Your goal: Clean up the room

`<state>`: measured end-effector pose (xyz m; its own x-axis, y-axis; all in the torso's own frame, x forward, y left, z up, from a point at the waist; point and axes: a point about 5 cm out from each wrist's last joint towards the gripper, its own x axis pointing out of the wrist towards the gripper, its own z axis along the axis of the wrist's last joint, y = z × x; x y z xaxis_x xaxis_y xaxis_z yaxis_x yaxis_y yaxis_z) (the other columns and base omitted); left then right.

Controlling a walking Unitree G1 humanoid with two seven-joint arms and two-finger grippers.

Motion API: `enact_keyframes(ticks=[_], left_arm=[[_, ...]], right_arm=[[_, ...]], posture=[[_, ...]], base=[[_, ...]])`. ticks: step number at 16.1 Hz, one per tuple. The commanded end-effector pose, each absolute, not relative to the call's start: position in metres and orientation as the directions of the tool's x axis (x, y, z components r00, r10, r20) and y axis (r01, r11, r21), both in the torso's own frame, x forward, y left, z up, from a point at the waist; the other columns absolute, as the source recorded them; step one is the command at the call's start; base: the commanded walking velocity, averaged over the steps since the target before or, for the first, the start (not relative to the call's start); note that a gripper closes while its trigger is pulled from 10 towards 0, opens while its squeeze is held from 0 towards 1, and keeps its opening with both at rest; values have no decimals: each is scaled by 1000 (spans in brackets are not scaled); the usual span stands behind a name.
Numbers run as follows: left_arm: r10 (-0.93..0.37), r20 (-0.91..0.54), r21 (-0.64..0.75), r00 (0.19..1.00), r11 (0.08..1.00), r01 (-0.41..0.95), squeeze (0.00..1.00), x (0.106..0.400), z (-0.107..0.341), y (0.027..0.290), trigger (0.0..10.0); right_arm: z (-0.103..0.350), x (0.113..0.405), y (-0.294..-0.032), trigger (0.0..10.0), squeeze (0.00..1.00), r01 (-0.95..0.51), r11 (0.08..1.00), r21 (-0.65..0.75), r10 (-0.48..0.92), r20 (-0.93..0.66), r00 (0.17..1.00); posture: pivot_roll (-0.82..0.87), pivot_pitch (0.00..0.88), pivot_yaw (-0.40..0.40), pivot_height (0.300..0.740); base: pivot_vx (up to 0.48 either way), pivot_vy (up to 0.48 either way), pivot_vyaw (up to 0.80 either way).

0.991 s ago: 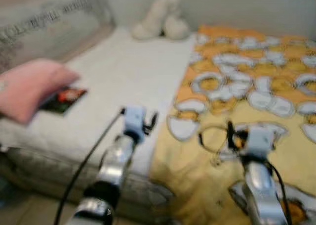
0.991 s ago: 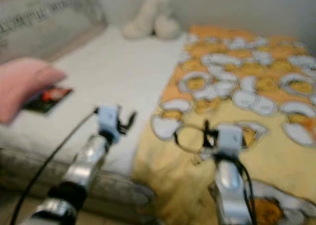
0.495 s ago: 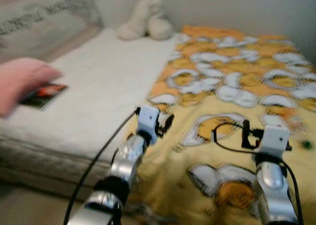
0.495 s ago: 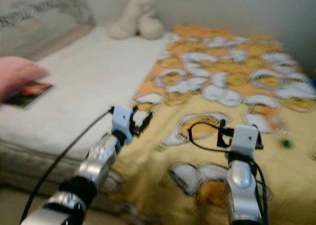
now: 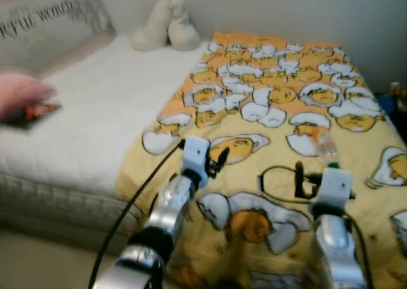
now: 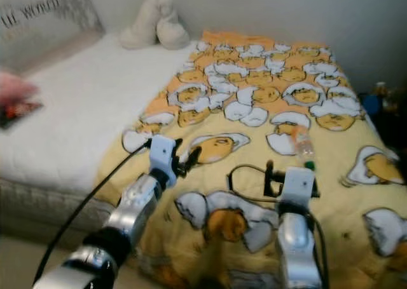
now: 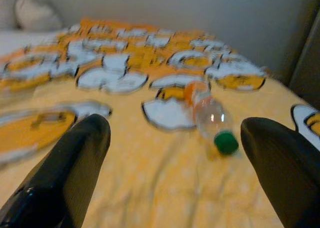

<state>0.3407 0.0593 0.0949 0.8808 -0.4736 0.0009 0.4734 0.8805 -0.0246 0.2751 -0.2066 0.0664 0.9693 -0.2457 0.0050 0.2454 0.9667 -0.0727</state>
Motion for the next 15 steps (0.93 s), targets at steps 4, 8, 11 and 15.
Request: enact_keyframes(ticks=[4,8,11,15], left_arm=[[-463,8,-5,886,886,463,0,344,98,64,10000],[-433,-26,99,901,896,433,0,344,94,65,10000],[-385,-58,99,921,916,389,0,347,90,69,10000],[-294,-90,6,952,955,296,0,352,88,83,10000]], right_arm=[[70,278,-204,10000,0,214,973,-90,-213,22,977],[68,281,-200,10000,0,186,978,-91,-186,3,982],[66,280,-197,10000,0,168,981,-98,-169,-4,986],[65,279,-193,10000,0,155,982,-105,-156,-3,988]], posture=[[10,0,67,740],[13,0,53,740],[8,0,55,740],[4,0,59,740]], base=[[0,-433,0],[0,-323,-186],[0,0,-688],[187,149,-345]])
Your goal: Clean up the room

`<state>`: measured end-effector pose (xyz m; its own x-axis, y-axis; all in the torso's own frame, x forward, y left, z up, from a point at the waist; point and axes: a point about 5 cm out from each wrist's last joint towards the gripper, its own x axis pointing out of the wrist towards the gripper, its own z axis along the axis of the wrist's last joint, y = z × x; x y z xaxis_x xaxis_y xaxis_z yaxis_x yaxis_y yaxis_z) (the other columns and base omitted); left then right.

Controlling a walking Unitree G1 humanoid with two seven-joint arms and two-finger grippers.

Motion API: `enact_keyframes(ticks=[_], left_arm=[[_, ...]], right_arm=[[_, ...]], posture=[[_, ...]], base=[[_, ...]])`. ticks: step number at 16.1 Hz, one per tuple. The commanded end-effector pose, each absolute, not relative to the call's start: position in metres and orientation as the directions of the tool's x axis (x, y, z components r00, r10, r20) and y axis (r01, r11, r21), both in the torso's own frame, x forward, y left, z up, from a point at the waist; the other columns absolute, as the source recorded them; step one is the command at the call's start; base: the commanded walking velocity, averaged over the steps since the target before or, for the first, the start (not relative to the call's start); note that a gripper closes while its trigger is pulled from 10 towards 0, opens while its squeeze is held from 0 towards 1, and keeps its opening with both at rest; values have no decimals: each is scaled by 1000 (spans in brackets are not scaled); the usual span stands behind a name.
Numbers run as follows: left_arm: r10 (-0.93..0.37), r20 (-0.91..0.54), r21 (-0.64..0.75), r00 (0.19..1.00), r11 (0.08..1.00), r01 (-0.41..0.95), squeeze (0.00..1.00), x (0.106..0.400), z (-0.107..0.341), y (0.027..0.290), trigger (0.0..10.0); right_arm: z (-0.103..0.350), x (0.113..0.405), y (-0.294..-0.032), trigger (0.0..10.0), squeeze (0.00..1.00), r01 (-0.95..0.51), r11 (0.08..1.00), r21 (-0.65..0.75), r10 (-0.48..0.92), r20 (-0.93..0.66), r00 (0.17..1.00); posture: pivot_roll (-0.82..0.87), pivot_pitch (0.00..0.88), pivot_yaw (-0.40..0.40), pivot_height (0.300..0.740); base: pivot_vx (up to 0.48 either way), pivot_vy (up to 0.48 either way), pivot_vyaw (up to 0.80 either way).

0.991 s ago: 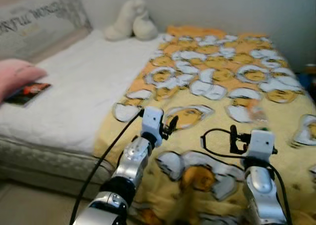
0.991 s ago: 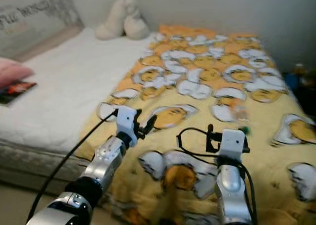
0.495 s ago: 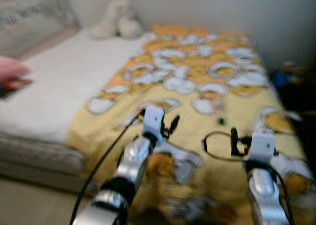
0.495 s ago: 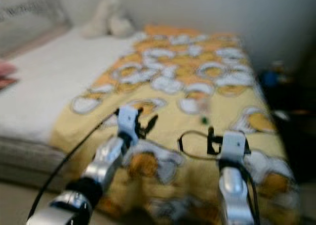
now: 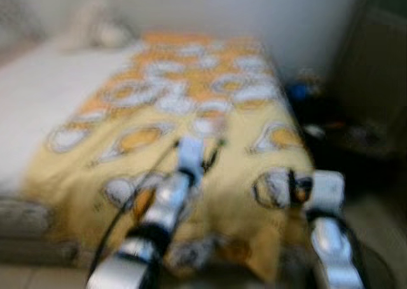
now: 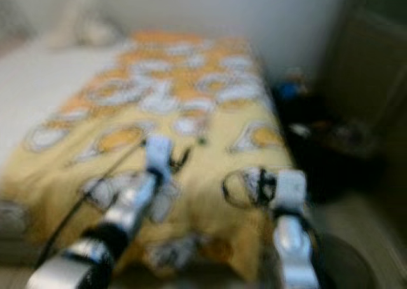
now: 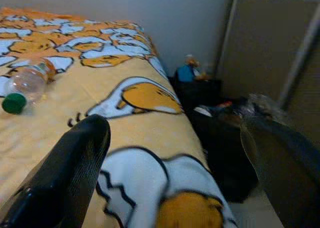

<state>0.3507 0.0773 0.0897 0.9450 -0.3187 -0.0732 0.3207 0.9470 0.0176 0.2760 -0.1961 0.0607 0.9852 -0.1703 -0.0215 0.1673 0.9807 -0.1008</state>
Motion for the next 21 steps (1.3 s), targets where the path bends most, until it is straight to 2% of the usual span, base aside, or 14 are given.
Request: enact_keyframes(ticks=[1,5,7,9,11,19,21], left_arm=[[-286,-83,-4,955,958,286,0,353,89,84,10000],[-270,-60,-15,961,963,270,0,353,92,86,10000],[-273,-45,20,961,962,274,0,353,94,86,10000],[-274,-33,122,961,953,276,0,353,96,85,10000],[-308,-12,113,951,945,308,0,353,99,82,10000],[-381,12,129,924,917,376,0,352,104,75,10000],[-372,16,92,928,925,369,0,353,105,76,10000]], right_arm=[[66,280,-191,10000,0,145,984,-107,-146,-1,989],[66,283,-188,10000,0,106,989,-101,-107,-6,994],[66,285,-182,10000,0,70,992,-102,-72,-19,997],[65,286,-182,10000,0,88,993,-82,-90,-22,996],[64,286,-184,10000,0,108,992,-69,-110,-28,994],[64,286,-188,10000,0,146,987,-66,-148,-20,989],[64,286,-188,10000,0,149,987,-69,-150,-19,988]], posture=[[6,0,56,740],[19,0,46,740],[26,0,44,740],[33,0,42,740],[36,0,41,740],[34,0,48,740],[35,0,48,740]], base=[[386,285,0],[333,339,130],[0,454,434],[0,0,438],[0,0,0],[480,0,0],[480,0,0]])
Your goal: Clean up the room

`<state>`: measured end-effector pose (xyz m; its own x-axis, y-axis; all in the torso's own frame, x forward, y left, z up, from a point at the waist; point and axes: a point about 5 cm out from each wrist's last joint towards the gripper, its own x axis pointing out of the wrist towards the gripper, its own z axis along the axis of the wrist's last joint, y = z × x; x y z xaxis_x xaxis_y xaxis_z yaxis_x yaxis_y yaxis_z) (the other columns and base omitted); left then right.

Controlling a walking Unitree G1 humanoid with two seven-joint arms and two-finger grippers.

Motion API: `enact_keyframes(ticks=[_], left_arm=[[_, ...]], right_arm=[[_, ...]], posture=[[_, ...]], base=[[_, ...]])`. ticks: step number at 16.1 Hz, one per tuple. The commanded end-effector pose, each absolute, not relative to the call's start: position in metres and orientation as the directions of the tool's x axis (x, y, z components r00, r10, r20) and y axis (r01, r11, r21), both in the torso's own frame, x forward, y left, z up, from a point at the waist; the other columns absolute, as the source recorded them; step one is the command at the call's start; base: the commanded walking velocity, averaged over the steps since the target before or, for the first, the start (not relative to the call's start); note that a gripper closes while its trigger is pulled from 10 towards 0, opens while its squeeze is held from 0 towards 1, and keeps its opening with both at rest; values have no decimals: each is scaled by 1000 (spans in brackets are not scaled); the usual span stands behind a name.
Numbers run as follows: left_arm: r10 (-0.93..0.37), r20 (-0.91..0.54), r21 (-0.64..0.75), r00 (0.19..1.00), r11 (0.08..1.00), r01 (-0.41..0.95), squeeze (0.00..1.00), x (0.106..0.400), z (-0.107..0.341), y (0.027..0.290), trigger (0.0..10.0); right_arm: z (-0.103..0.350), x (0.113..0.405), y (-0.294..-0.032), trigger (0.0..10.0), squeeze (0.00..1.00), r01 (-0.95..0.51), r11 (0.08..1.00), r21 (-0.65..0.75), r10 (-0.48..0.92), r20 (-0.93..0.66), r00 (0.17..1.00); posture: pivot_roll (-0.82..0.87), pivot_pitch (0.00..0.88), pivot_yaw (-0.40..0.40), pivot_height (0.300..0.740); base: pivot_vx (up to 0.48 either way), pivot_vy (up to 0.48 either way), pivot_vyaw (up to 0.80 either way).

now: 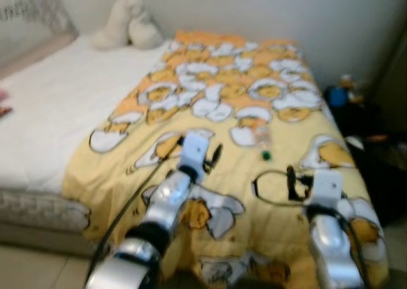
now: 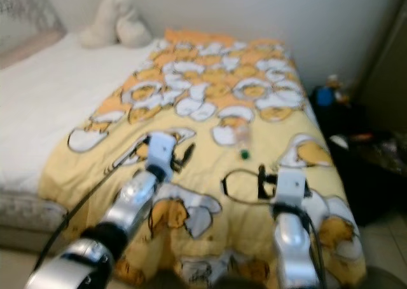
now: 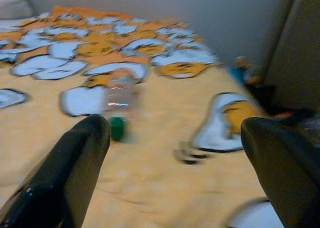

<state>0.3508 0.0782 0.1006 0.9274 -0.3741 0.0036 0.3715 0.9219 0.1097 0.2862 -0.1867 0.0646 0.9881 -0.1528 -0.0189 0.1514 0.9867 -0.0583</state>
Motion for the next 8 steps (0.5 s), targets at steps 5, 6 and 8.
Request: enact_keyframes(ticks=[5,6,8], left_arm=[[-362,45,77,931,930,358,0,352,108,77,10000],[-365,45,87,930,929,360,0,350,106,78,10000],[-361,38,90,932,930,357,0,348,103,81,10000]], right_arm=[[77,295,-193,10000,0,155,986,-64,-154,20,988],[84,301,-192,10000,0,141,988,-68,-140,30,990],[98,312,-192,10000,0,140,988,-69,-136,59,989]], posture=[[51,0,43,740],[55,0,40,740],[72,0,41,740]], base=[[476,0,0],[442,0,0],[442,0,0]])
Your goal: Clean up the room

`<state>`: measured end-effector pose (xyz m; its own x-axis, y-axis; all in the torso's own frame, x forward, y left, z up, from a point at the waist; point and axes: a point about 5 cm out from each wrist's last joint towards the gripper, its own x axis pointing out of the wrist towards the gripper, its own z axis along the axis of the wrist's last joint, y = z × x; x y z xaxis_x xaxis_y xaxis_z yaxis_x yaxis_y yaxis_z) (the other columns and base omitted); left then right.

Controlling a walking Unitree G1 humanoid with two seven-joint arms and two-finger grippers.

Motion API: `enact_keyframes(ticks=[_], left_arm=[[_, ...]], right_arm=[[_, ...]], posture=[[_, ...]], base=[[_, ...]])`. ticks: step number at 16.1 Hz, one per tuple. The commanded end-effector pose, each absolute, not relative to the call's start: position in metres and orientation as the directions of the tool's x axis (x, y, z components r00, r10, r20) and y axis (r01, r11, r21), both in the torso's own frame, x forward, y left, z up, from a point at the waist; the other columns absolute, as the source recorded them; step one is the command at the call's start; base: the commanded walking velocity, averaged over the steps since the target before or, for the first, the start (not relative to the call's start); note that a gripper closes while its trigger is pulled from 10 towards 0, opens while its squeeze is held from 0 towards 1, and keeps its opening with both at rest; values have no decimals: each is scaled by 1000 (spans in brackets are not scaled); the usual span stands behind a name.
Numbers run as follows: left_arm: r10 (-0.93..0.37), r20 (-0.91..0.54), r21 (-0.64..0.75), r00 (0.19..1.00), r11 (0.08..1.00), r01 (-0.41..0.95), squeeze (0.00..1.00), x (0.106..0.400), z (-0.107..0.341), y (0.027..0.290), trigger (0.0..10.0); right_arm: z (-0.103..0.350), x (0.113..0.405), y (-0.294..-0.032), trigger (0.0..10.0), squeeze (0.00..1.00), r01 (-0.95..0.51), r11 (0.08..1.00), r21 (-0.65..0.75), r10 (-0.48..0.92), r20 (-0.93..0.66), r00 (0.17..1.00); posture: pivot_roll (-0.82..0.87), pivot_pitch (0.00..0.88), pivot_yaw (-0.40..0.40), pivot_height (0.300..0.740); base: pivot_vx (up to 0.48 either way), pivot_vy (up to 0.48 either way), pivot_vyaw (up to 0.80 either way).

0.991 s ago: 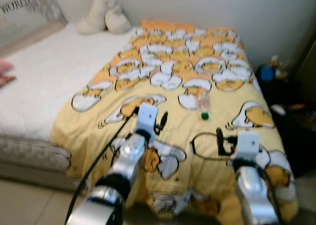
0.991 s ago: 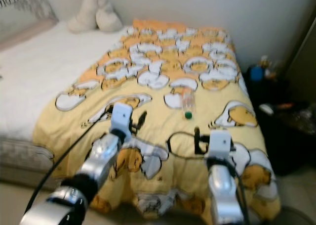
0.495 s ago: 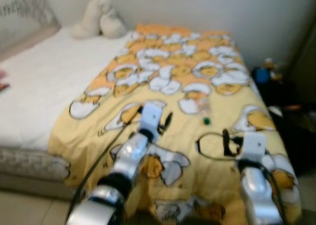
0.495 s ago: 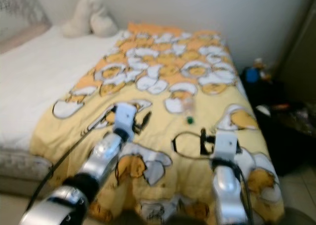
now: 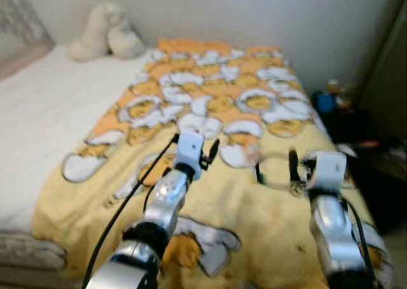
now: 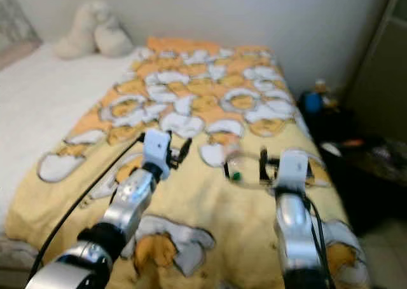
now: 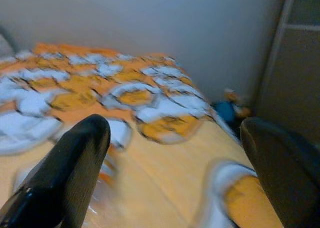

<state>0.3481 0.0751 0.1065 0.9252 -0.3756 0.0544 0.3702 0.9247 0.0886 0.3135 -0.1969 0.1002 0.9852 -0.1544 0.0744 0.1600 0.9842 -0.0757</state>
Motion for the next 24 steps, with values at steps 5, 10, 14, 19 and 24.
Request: enact_keyframes(ticks=[5,10,14,19,24], left_arm=[[-428,41,63,903,903,425,0,335,105,83,10000],[-410,79,201,909,899,388,0,308,133,126,10000],[-403,46,217,914,897,385,0,283,137,135,10000],[-404,34,249,914,889,383,0,274,146,138,10000],[-409,8,253,913,884,393,0,271,146,135,10000]], right_arm=[[117,351,-193,10000,0,146,989,-21,-146,33,989],[117,375,-183,10000,0,173,985,-7,-173,-77,982],[110,376,-179,10000,0,188,982,22,-183,-139,973],[99,371,-189,10000,0,294,955,42,-281,-200,939],[93,365,-202,10000,0,350,937,0,-342,-211,915]], posture=[[178,69,46,740],[352,256,49,740],[394,315,53,740],[402,338,54,740],[384,328,46,740]], base=[[265,0,0],[0,0,0],[0,0,0],[0,0,0],[0,0,0]])
